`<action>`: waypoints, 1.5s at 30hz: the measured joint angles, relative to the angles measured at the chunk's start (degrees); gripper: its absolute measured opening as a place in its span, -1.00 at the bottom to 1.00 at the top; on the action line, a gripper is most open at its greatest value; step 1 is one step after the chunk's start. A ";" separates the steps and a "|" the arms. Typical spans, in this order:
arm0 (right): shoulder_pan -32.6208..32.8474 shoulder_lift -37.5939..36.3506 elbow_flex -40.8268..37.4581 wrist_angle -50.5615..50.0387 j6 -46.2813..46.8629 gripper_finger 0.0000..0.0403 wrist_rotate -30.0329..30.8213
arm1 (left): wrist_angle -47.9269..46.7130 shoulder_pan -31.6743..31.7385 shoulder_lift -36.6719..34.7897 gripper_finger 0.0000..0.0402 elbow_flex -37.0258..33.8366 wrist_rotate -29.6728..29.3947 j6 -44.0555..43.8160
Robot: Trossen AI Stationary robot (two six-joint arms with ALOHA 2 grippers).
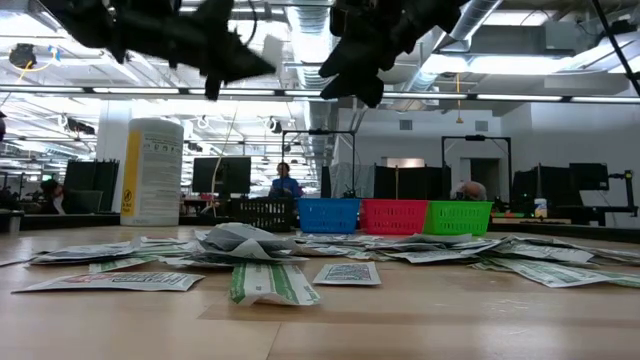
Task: Pick & Place First Aid Supplies
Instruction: Put the green bandage pack in the black bin
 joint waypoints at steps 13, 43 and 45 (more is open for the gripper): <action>4.20 0.55 -0.97 1.80 5.43 -0.08 12.17 | 4.79 20.43 21.43 -0.97 0.04 23.10 -9.99; 5.29 0.55 -0.95 1.82 6.83 -0.07 12.79 | 9.22 20.68 26.94 -0.73 0.04 21.40 -15.12; 5.29 0.55 -0.95 1.82 6.34 -0.08 12.84 | 9.22 20.68 26.94 -0.67 0.04 21.40 -15.11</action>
